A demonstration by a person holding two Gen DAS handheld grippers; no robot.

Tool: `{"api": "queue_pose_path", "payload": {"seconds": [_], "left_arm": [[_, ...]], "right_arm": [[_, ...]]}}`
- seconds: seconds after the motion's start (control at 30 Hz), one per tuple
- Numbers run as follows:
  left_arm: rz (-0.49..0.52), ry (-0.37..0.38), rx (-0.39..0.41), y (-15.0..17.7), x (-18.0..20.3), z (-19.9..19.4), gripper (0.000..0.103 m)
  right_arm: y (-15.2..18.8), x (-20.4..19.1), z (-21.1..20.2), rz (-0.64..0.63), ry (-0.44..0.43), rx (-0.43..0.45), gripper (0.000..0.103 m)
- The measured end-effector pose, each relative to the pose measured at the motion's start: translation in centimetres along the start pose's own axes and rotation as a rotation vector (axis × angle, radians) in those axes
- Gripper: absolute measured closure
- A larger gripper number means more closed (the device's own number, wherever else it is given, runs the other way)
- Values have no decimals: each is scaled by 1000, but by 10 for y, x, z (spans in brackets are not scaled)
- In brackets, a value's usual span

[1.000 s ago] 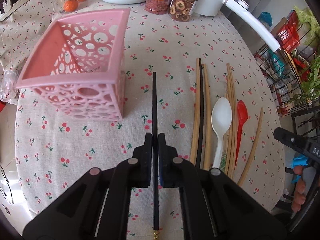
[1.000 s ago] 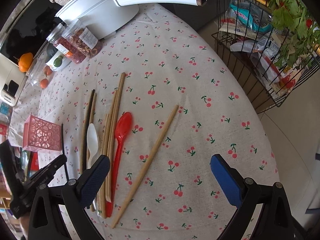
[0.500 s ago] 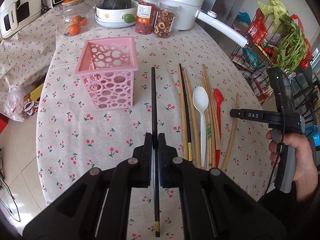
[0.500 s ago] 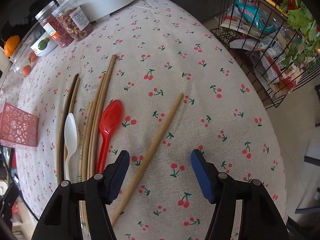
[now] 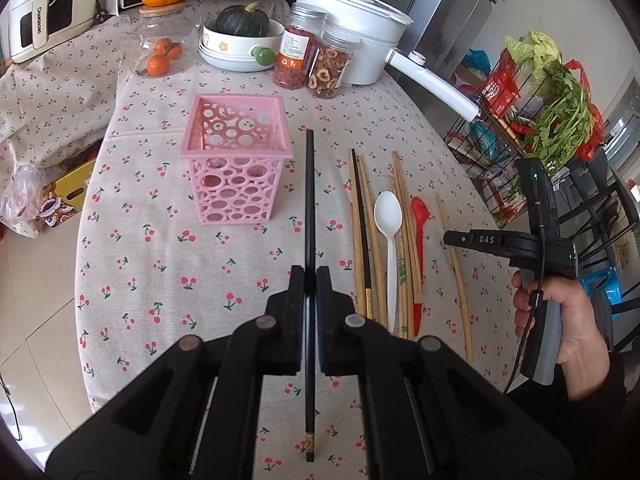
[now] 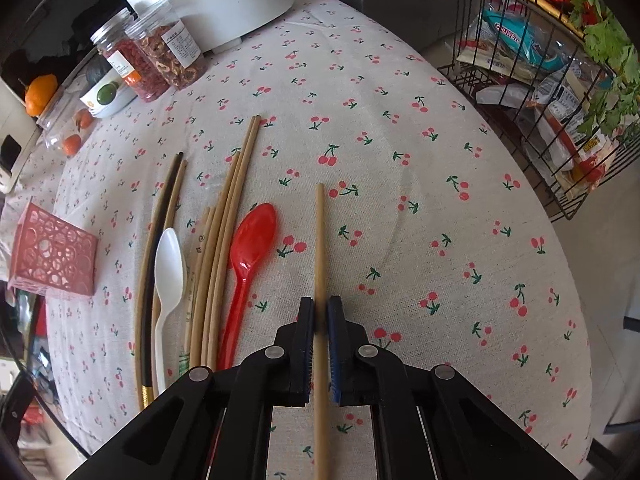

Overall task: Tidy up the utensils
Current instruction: 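Lift the black chopstick with the left gripper while the right gripper grasps a wooden chopstick, then carry the black chopstick into the pink holder and open the left gripper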

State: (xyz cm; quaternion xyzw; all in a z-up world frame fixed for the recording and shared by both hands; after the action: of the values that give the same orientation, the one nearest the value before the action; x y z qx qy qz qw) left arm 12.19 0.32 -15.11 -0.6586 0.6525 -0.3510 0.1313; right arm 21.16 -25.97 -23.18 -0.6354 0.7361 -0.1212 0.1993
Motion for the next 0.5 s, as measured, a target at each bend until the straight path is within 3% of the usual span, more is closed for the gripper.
{"api": "queue_pose_path", "payload": {"seconds": [0.17,0.5], "left_arm": [[-22,28,103,-16,-1,-36,97],[-68,72,423,-78,-2,-119,97]], "right_arm": [[-4,-19,-41,-6,-85,102,96],[-7,-57,-134,-82,-221,344,96]]}}
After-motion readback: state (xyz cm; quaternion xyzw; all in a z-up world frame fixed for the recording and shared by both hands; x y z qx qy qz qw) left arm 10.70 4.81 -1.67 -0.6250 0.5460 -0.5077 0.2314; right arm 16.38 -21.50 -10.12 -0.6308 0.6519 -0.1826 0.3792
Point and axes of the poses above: each gripper's, at about its wrist camera, not at the fingertips, and z roughly the way its jaws point, x to its right, y to its underside, the point moved 7 cm from there along z, roughly the way its jaws point, and after that the axes turned 8 degrees about x, right-handed, at the moved point
